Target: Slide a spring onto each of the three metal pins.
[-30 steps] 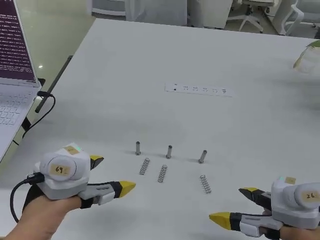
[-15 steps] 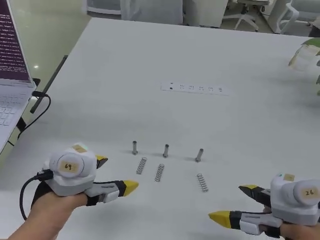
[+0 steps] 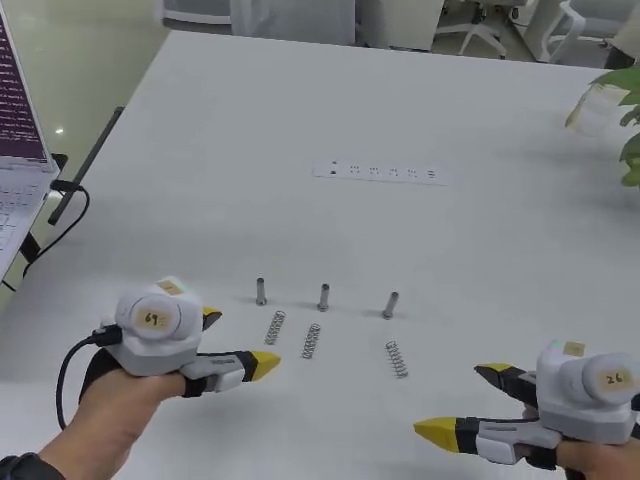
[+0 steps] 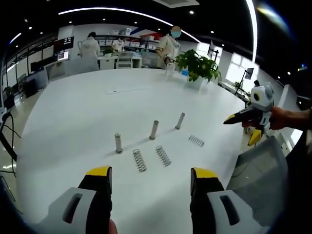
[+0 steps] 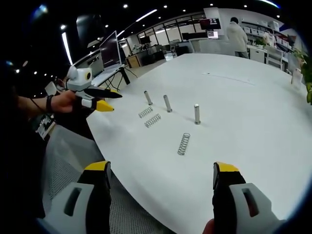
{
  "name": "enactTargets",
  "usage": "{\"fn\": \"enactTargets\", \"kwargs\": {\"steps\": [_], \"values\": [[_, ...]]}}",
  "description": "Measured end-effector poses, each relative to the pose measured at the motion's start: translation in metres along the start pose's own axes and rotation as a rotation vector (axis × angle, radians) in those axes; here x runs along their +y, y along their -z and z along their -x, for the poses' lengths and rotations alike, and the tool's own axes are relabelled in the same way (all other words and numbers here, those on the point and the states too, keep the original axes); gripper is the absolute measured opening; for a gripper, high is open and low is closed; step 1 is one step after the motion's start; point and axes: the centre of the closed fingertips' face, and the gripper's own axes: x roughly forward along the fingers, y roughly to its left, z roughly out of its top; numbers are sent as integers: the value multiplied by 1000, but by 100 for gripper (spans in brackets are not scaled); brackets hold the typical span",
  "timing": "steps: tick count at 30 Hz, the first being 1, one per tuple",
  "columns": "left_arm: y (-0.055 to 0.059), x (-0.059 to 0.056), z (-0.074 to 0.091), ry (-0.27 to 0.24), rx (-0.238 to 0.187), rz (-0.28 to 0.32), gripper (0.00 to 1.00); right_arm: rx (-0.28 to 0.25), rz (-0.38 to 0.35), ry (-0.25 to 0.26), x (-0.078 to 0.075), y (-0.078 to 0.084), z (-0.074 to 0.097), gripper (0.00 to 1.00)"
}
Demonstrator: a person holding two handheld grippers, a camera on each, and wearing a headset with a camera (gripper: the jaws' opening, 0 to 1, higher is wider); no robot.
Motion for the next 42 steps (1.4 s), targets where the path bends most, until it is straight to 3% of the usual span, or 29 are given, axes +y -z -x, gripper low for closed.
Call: {"fn": "enactTargets", "kwargs": {"steps": [10, 25, 42], "values": [[-2, 3, -10, -1, 9, 2, 60, 23, 15, -13, 3, 4, -2, 85], [2, 7, -33, 11, 42, -13, 57, 16, 9, -3, 0, 1, 2, 82], [5, 15, -52, -8, 63, 23, 51, 18, 3, -6, -1, 2, 1, 82]]}}
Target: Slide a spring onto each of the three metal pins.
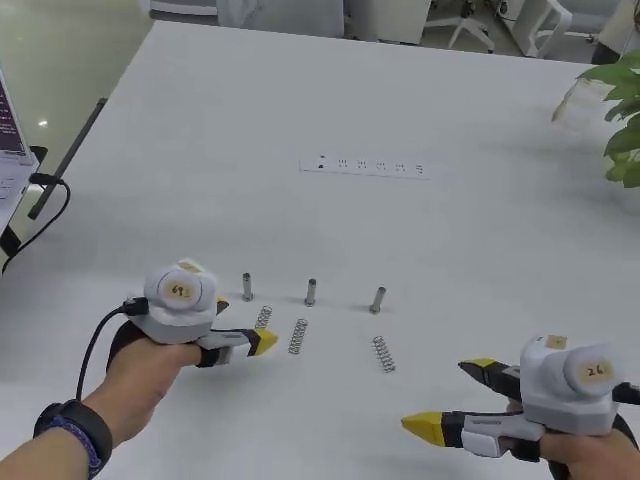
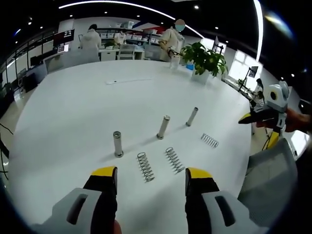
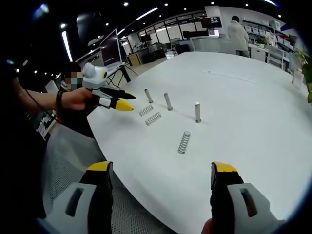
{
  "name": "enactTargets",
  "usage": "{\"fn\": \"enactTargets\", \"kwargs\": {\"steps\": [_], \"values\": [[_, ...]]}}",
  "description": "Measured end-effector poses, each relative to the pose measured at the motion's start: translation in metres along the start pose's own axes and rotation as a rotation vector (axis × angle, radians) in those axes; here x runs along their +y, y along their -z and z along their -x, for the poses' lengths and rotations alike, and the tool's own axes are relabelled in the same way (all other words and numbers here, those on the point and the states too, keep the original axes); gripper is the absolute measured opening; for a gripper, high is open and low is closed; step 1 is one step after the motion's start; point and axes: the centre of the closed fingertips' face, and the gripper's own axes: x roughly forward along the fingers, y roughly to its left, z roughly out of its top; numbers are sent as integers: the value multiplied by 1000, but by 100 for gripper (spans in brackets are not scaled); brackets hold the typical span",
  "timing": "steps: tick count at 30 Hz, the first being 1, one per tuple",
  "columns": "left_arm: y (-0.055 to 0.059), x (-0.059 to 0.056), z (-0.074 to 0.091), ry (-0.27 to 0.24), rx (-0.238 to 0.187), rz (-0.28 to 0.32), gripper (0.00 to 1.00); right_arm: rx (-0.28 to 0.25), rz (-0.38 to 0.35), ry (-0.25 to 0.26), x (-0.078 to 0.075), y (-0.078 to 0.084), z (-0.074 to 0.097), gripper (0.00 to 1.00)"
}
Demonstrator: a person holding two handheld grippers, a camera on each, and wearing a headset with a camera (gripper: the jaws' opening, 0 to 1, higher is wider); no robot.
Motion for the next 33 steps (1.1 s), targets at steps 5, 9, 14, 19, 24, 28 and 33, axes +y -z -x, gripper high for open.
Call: {"fn": "enactTargets", "kwargs": {"steps": [5, 9, 14, 19, 24, 28, 33], "values": [[2, 2, -6, -3, 10, 10, 49, -1, -2, 0, 0, 0, 0, 81], [3, 2, -12, -2, 16, 15, 48, -2, -7, 2, -1, 1, 1, 81], [4, 2, -18, 2, 23, 22, 46, -3, -10, 4, -1, 1, 2, 81], [6, 2, -23, 3, 32, 28, 45, -4, -14, 6, -2, 1, 2, 81], [10, 7, -28, -6, 42, 30, 42, -7, -15, 6, -1, 0, 3, 81], [13, 9, -30, -11, 49, 36, 40, -4, -15, 5, -1, 2, 2, 81], [16, 8, -31, -15, 55, 42, 37, 0, -18, 2, -1, 5, 1, 81]]}}
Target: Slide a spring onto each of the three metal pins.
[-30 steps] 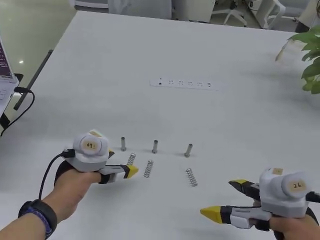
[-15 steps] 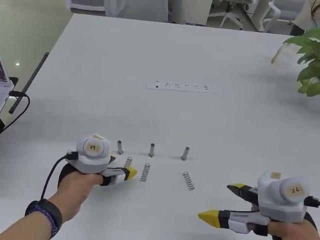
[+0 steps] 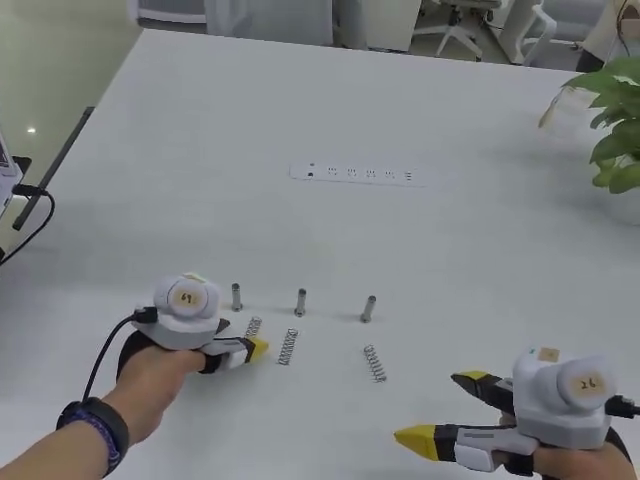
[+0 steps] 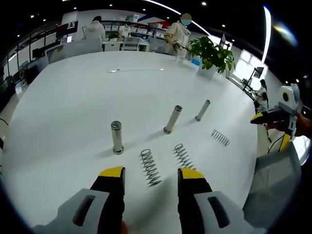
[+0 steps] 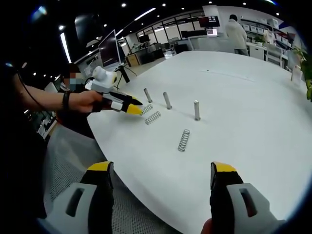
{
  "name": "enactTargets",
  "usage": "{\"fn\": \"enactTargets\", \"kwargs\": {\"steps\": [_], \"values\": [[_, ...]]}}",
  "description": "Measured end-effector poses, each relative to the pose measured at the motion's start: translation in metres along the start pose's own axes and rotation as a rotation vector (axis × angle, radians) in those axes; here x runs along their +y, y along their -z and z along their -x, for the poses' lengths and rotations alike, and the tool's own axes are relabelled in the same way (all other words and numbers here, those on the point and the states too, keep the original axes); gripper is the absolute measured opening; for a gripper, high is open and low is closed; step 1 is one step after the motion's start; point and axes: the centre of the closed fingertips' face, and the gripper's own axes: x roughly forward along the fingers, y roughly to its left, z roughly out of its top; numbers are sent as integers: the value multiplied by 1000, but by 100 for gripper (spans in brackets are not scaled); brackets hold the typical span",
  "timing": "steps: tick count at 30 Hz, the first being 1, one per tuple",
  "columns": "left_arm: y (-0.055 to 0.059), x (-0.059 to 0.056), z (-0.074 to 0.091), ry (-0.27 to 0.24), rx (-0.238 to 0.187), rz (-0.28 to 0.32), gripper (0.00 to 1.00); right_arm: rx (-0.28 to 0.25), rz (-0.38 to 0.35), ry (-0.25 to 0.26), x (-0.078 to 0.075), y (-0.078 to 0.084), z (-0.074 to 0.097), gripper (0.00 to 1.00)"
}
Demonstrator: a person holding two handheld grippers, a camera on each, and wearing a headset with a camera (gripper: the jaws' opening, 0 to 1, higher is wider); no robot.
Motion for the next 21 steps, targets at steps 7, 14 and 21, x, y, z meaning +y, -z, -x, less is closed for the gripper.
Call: {"fn": "enactTargets", "kwargs": {"steps": [7, 14, 21], "values": [[5, -1, -5, -6, 8, 10, 32, 1, -3, 5, -2, 1, 2, 80], [2, -2, -6, -15, 3, -5, 26, 1, -5, 12, -5, 2, 4, 80], [3, -2, -6, -33, 7, -29, 19, 1, -6, 8, -4, 3, 3, 80]]}}
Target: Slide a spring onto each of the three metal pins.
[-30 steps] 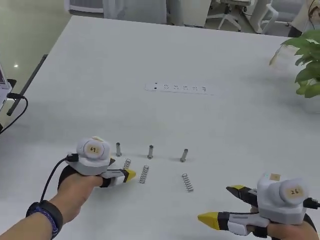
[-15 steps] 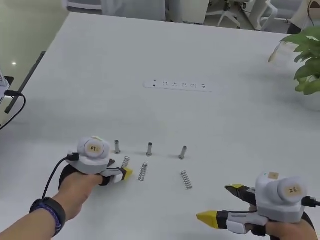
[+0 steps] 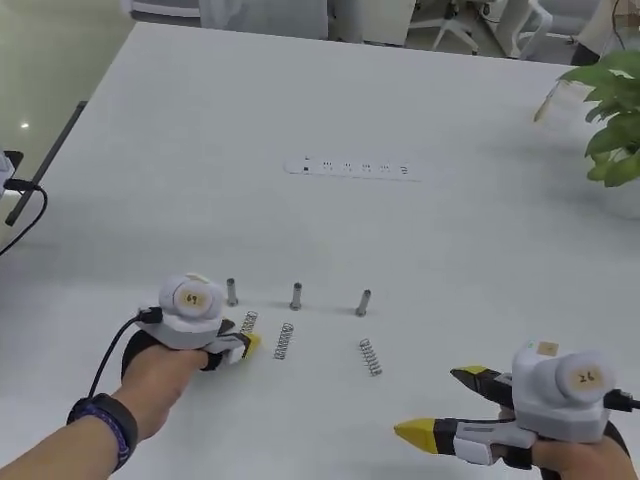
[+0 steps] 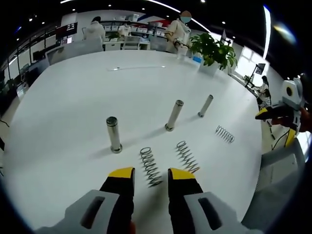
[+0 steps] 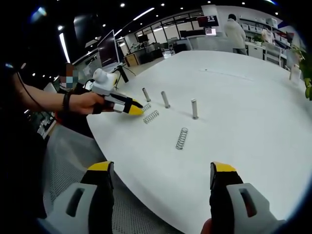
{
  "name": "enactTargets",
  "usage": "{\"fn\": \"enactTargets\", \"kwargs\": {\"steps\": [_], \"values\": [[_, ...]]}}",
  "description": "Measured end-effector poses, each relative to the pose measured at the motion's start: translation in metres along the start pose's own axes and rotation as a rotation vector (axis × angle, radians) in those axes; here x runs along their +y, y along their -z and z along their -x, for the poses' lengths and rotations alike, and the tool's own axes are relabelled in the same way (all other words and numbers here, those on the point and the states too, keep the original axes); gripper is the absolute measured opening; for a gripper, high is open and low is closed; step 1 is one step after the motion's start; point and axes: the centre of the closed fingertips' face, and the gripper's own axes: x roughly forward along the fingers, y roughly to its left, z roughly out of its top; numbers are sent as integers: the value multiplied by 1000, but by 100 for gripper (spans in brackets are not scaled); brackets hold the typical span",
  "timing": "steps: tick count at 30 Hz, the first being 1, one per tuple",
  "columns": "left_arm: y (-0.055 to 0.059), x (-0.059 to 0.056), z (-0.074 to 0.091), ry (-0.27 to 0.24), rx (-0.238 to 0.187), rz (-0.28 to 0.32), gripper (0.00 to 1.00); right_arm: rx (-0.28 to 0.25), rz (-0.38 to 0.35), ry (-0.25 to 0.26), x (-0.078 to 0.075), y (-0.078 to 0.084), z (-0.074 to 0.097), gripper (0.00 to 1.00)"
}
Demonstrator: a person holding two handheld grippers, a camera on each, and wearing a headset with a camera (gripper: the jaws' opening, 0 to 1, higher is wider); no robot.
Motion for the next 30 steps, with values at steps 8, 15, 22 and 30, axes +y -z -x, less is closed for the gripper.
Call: {"fn": "enactTargets", "kwargs": {"steps": [8, 15, 22, 30], "values": [[1, 12, -1, -39, 9, -33, 3, 0, -1, -3, 2, 0, -1, 80], [7, 11, 0, -7, 26, 13, 2, -7, 0, -3, 2, -1, 0, 80], [15, 11, 13, 0, 20, 29, 2, -27, -25, -4, 1, -2, -1, 80], [26, 16, 27, -10, 22, 22, 2, -37, -43, -15, 3, -2, -3, 79]]}}
